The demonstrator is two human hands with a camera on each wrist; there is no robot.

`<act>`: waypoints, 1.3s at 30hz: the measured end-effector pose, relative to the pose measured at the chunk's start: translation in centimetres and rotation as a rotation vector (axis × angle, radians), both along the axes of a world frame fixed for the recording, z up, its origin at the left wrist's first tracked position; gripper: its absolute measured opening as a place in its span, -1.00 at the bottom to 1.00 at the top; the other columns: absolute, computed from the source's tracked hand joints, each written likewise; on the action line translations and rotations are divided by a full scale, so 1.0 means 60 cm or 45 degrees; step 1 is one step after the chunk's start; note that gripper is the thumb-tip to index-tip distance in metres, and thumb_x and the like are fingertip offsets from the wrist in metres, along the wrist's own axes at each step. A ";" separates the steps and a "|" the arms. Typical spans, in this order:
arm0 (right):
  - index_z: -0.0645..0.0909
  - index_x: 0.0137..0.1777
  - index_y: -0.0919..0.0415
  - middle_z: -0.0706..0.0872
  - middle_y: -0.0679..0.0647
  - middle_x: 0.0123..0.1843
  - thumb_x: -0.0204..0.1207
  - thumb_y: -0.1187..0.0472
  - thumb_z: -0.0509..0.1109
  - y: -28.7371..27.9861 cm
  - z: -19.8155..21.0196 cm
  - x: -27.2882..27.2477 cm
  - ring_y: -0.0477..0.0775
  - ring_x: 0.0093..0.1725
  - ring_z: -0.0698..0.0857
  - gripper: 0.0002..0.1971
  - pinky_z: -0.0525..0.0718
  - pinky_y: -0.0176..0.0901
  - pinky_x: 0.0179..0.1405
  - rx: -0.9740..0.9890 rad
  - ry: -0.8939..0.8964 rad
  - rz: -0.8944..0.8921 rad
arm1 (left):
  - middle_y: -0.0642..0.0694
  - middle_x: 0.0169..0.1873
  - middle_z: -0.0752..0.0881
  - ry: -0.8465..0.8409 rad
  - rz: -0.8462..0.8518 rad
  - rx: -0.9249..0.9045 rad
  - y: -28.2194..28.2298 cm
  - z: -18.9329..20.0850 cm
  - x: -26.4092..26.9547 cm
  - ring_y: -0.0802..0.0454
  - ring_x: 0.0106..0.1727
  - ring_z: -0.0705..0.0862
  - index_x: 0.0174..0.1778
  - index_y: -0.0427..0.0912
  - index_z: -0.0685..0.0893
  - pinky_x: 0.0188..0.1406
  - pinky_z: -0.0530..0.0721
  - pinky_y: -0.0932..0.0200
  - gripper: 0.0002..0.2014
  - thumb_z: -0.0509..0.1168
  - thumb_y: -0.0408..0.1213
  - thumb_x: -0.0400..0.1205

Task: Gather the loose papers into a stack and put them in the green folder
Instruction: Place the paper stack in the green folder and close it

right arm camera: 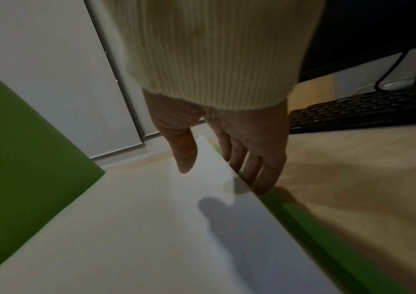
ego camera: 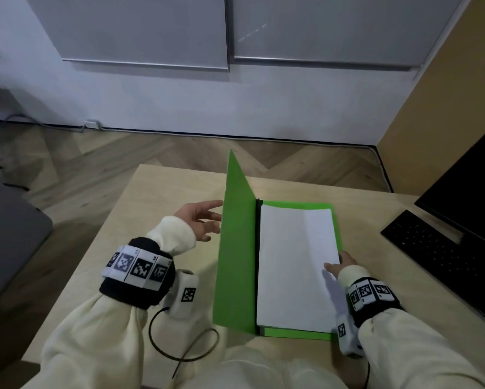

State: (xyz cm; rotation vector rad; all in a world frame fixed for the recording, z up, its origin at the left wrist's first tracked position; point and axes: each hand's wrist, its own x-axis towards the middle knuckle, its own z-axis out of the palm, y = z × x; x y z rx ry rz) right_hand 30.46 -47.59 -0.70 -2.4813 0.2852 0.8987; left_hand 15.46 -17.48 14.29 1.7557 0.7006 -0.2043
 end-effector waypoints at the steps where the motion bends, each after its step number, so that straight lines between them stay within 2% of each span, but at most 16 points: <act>1: 0.13 0.62 0.24 0.30 0.24 0.61 0.55 0.10 0.32 -0.001 0.007 0.001 0.31 0.55 0.36 -0.31 0.41 0.09 0.44 -0.021 -0.017 0.015 | -0.01 -0.06 0.68 -0.012 -0.013 -0.016 -0.008 0.001 0.003 0.07 -0.18 0.67 0.47 -0.09 0.47 -0.10 0.67 0.14 -0.45 0.22 -0.61 0.59; 4: 0.39 0.48 0.27 0.44 0.36 0.47 0.51 0.12 0.38 0.003 0.039 0.001 0.37 0.41 0.51 -0.44 0.49 0.08 0.37 0.094 -0.420 -0.122 | 0.02 -0.10 0.69 -0.031 -0.063 -0.028 -0.036 -0.005 0.016 0.10 -0.22 0.68 0.45 -0.12 0.49 -0.14 0.65 0.21 -0.51 0.19 -0.57 0.62; 6: 0.54 0.32 0.26 0.57 0.29 0.36 0.51 0.09 0.37 0.014 0.080 -0.006 0.31 0.27 0.61 -0.58 0.54 0.03 0.29 0.320 -0.694 -0.180 | -0.07 -0.01 0.69 -0.019 -0.129 -0.021 -0.060 -0.019 0.029 0.09 -0.25 0.67 0.46 -0.14 0.48 -0.19 0.63 0.23 -0.53 0.18 -0.56 0.63; 9: 0.63 0.18 0.17 0.68 0.07 0.19 0.61 -0.05 0.21 0.032 0.156 -0.033 0.11 0.15 0.64 -0.65 0.56 -0.01 0.25 0.784 -0.514 -0.093 | -0.18 0.17 0.72 0.062 -0.272 -0.031 -0.103 -0.062 0.052 0.09 -0.23 0.68 0.46 -0.16 0.48 -0.28 0.62 0.30 -0.52 0.19 -0.55 0.62; 11: 0.58 0.29 0.08 0.63 -0.01 0.18 0.62 -0.16 0.09 0.033 0.197 -0.057 0.09 0.19 0.62 -0.55 0.56 0.02 0.25 0.912 -0.260 0.068 | -0.15 0.30 0.68 0.173 -0.368 -0.029 -0.132 -0.096 0.064 -0.01 -0.02 0.74 0.48 -0.13 0.47 -0.22 0.68 0.27 -0.51 0.22 -0.51 0.62; 13: 0.48 0.41 0.09 0.59 -0.03 0.18 0.57 -0.17 0.19 0.014 0.197 -0.068 0.11 0.22 0.61 -0.49 0.60 0.05 0.29 0.819 -0.151 0.203 | -0.13 0.35 0.65 0.287 -0.425 -0.024 -0.153 -0.131 0.072 -0.09 0.24 0.70 0.48 -0.10 0.46 0.00 0.72 0.14 -0.54 0.23 -0.44 0.63; 15: 0.51 0.37 0.19 0.64 0.06 0.15 0.50 -0.01 0.38 -0.022 0.172 -0.067 0.17 0.23 0.63 -0.51 0.60 0.14 0.34 0.590 -0.189 0.244 | -0.17 0.36 0.64 0.386 -0.395 0.001 -0.160 -0.166 0.075 -0.10 0.30 0.67 0.45 -0.11 0.50 0.20 0.68 0.09 -0.57 0.25 -0.39 0.63; 18: 0.65 -0.06 0.17 0.68 0.14 -0.02 0.46 0.20 0.47 -0.084 0.127 -0.060 0.21 0.18 0.67 -0.90 0.54 0.08 0.39 0.404 -0.189 0.109 | -0.20 0.34 0.63 0.487 -0.292 0.119 -0.151 -0.217 0.073 -0.13 0.28 0.66 0.39 -0.15 0.56 0.29 0.66 0.06 -0.59 0.30 -0.39 0.59; 21: 0.59 -0.31 0.05 0.70 0.14 -0.09 0.48 0.25 0.44 -0.123 0.083 -0.062 0.15 0.04 0.66 -0.84 0.53 0.04 0.33 0.332 -0.081 -0.058 | -0.24 0.32 0.64 0.543 -0.185 0.149 -0.137 -0.262 0.063 -0.19 0.21 0.68 0.37 -0.24 0.54 0.27 0.63 0.09 -0.57 0.30 -0.49 0.55; 25: 0.66 -0.24 0.18 0.73 0.24 -0.03 0.52 0.28 0.36 -0.144 0.014 -0.068 0.12 -0.07 0.62 -0.88 0.55 -0.06 0.18 0.215 0.014 -0.199 | -0.28 0.23 0.67 0.566 -0.120 0.077 -0.126 -0.306 0.055 -0.25 0.16 0.71 0.35 -0.25 0.55 0.23 0.69 -0.06 -0.56 0.32 -0.51 0.52; 28: 0.72 0.09 0.39 0.76 0.30 0.13 0.52 0.31 0.32 -0.153 -0.028 -0.068 0.24 0.07 0.69 -0.76 0.59 -0.06 0.22 0.152 -0.053 -0.401 | -0.42 0.20 0.66 0.499 -0.117 -0.123 -0.133 -0.315 0.054 -0.28 0.04 0.71 0.34 -0.42 0.54 0.29 0.63 -0.10 -0.59 0.27 -0.61 0.54; 31: 0.64 0.25 0.40 0.71 0.30 0.25 0.51 0.30 0.36 -0.142 -0.035 -0.061 0.33 0.26 0.65 -0.67 0.58 -0.05 0.26 0.211 -0.006 -0.468 | -0.35 0.14 0.67 0.490 -0.036 -0.010 -0.148 -0.328 0.057 -0.22 0.04 0.67 0.27 -0.38 0.59 0.26 0.66 -0.09 -0.62 0.32 -0.58 0.51; 33: 0.62 0.31 0.36 0.68 0.28 0.32 0.48 0.28 0.41 -0.131 -0.039 -0.059 0.33 0.29 0.64 -0.61 0.54 0.02 0.38 0.218 0.045 -0.463 | -0.31 0.03 0.69 0.463 0.018 0.079 -0.161 -0.331 0.062 -0.14 -0.04 0.62 0.14 -0.33 0.64 0.19 0.68 -0.08 -0.69 0.34 -0.56 0.47; 35: 0.63 0.31 0.34 0.69 0.28 0.32 0.45 0.34 0.42 -0.124 -0.048 -0.058 0.32 0.28 0.65 -0.60 0.55 0.05 0.40 0.200 0.039 -0.472 | -0.18 -0.21 0.65 0.457 0.046 0.161 -0.170 -0.321 0.063 -0.10 -0.09 0.59 -0.17 -0.21 0.60 0.09 0.70 0.01 -0.83 0.28 -0.57 0.49; 37: 0.67 0.25 0.34 0.73 0.28 0.26 0.45 0.43 0.38 -0.116 -0.054 -0.060 0.30 0.19 0.69 -0.65 0.59 0.00 0.34 0.213 0.048 -0.480 | -0.02 -0.41 0.49 0.421 0.104 0.260 -0.170 -0.318 0.063 -0.05 -0.13 0.53 -0.41 -0.07 0.39 -0.11 0.64 0.07 -0.68 0.17 -0.58 0.52; 39: 0.71 0.18 0.42 0.79 0.34 0.09 0.44 0.50 0.34 -0.106 -0.067 -0.055 0.26 -0.03 0.70 -0.69 0.63 -0.05 0.16 0.303 0.092 -0.495 | 0.01 -0.46 0.39 0.371 0.156 0.286 -0.157 -0.323 0.061 -0.06 -0.12 0.48 -0.47 -0.05 0.29 -0.19 0.46 0.16 -0.61 0.14 -0.60 0.53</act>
